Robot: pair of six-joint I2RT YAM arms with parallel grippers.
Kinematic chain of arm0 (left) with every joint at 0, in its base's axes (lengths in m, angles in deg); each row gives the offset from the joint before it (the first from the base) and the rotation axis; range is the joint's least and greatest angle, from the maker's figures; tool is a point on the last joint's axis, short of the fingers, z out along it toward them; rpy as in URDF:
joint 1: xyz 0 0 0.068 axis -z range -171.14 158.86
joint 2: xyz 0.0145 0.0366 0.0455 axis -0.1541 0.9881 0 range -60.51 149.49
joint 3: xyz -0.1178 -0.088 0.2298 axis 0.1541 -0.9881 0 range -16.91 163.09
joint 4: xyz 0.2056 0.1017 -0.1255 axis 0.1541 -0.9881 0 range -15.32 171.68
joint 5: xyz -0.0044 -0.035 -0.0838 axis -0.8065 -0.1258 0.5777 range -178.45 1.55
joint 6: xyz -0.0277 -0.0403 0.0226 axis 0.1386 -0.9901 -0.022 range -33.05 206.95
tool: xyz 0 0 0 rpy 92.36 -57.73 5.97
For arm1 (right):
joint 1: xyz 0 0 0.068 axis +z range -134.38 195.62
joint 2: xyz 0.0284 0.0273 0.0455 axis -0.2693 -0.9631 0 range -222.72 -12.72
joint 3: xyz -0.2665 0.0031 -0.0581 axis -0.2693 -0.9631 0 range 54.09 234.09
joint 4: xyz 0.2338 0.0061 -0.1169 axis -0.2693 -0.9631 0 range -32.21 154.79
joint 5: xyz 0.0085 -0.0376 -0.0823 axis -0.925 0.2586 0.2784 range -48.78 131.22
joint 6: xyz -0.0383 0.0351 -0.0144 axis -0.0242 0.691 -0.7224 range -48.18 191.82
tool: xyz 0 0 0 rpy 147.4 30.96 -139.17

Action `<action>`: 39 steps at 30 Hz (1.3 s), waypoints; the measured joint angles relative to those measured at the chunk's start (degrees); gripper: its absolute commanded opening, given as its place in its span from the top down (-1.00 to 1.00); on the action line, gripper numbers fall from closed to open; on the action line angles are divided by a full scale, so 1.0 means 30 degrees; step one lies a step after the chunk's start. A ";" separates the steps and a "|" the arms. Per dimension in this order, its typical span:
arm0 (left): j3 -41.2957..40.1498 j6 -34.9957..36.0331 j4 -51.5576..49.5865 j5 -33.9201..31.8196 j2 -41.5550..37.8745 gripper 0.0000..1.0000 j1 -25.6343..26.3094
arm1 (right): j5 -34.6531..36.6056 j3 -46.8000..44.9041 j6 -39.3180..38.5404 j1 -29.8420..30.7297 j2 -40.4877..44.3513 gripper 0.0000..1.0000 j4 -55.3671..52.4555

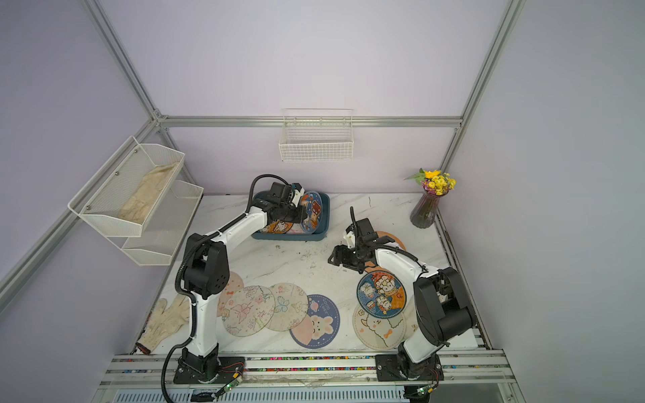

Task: Put the coasters into the storage box
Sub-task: Place the coaster in the storage box.

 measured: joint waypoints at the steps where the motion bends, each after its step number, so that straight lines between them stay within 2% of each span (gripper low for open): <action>1: -0.0007 0.0007 -0.0015 -0.0211 0.0109 1.00 -0.0153 | 0.0000 0.0000 0.0015 -0.0022 0.0000 -0.39 0.0000; 6: -0.0007 0.0073 -0.0204 -0.1727 0.0182 1.00 -0.0736 | 0.0000 0.0000 0.0022 -0.0066 0.0000 -0.39 -0.0007; 7: -0.0007 0.0073 -0.0328 -0.2091 0.0182 0.92 -0.0852 | 0.0000 0.0000 0.0022 -0.0073 -0.0007 -0.40 -0.0007; 10: -0.0007 0.0248 -0.0845 -0.3104 0.0182 0.48 -0.1093 | 0.0000 0.0007 0.0022 -0.0102 -0.0073 -0.40 0.0000; 15: -0.0015 0.0532 -0.1268 -0.4670 0.0182 -0.07 -0.1333 | 0.0000 0.0015 0.0022 -0.0102 -0.0503 -0.40 -0.0007; 20: -0.0051 0.0546 -0.1319 -0.5960 0.0182 -0.34 -0.1421 | 0.0080 0.0015 0.0044 -0.0102 -0.0699 -0.40 -0.0015; 25: -0.0066 0.0583 -0.1392 -0.6725 -0.0066 -0.48 -0.1421 | 0.0386 0.0015 0.0168 -0.0109 -0.0721 -0.40 -0.0058; 30: -0.0131 0.0525 -0.1443 -0.6499 -0.0583 -0.62 -0.1413 | 0.0729 0.0015 0.0452 -0.0160 -0.0714 -0.41 -0.0095; 35: -0.0940 0.0342 -0.1370 -0.5187 -0.1610 -0.84 -0.1392 | 0.1078 -0.0474 0.0925 -0.0634 -0.0299 -0.44 -0.0109; 39: -0.2025 0.0015 -0.1071 -0.4153 -0.2586 -0.95 -0.1268 | 0.1632 -0.1610 0.1413 -0.1508 0.0845 -0.49 -0.0597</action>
